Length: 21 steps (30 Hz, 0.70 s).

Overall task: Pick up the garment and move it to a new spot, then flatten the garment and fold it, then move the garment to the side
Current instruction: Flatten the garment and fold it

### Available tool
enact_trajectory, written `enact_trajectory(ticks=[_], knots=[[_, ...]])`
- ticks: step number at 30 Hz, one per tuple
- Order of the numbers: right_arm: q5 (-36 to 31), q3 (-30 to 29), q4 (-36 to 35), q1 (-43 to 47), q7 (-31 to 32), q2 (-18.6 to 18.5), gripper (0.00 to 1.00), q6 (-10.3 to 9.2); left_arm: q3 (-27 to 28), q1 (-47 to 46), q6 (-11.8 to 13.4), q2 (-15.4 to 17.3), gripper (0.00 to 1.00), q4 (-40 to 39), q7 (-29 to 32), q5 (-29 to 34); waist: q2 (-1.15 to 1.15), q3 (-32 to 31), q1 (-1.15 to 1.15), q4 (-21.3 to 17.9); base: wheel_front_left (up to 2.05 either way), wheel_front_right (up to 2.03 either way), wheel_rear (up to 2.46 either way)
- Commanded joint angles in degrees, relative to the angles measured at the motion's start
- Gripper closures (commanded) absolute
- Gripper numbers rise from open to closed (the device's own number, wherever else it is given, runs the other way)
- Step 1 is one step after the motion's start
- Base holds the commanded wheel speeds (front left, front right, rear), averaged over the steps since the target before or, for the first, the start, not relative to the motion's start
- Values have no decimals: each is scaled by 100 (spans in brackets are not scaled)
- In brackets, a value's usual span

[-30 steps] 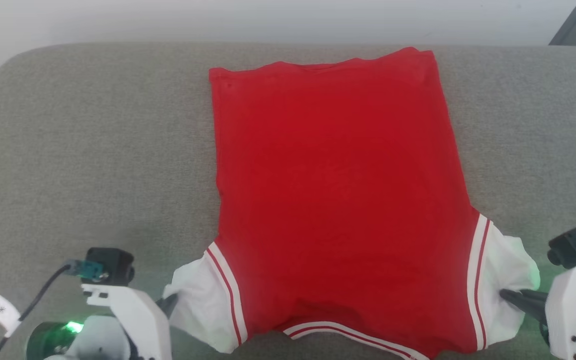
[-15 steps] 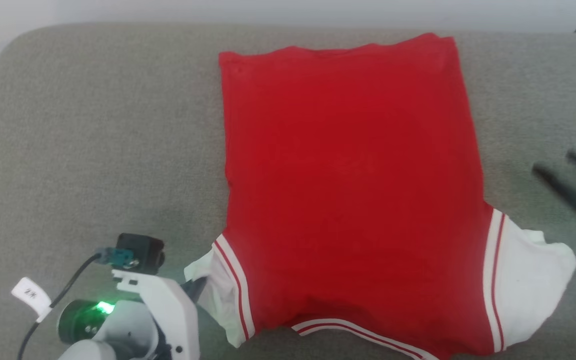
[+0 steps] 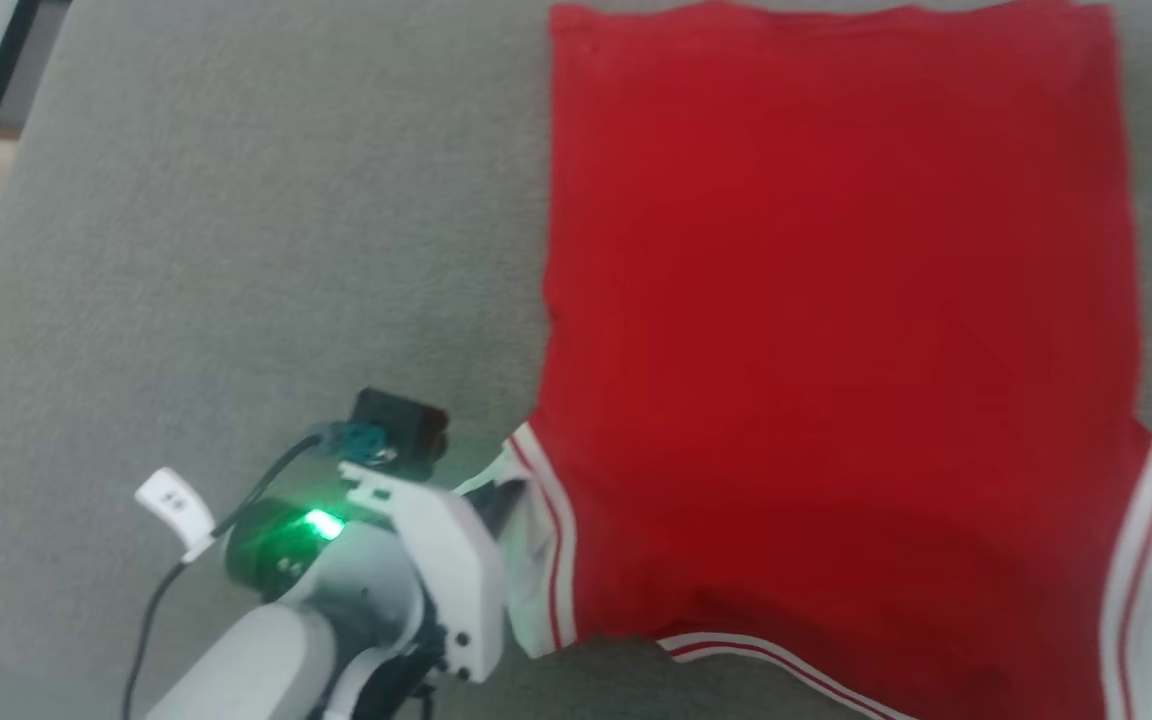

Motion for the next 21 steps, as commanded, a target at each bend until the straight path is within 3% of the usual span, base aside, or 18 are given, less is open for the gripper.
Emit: enact_trajectory(ticks=[1,10,17,18,19,21], knots=[[-69,107,294,-225,122,44,0,0,-70,-160,-55,-101,100,47,-35,67,0,274,0,316,0,0,0],[135,365,1838,-1057,1119,142,0,-1,-328,-499,-273,-526,100,370,-242,87,0,603,0,803,0,0,0],[349,569,2722,-1013,1971,350,0,-1,-358,-533,-372,-688,100,717,-453,25,0,713,0,964,0,0,0],[331,613,2769,-994,2017,345,74,-1,-347,-538,-378,-687,100,757,-472,14,0,712,0,963,0,0,0],[253,683,2824,-991,2036,321,100,-3,-334,-543,-388,-682,100,796,-497,3,0,703,0,953,0,0,0],[214,755,2840,-986,1974,321,100,-3,-296,-537,-396,-661,100,861,-519,-29,0,661,0,904,0,0,0]])
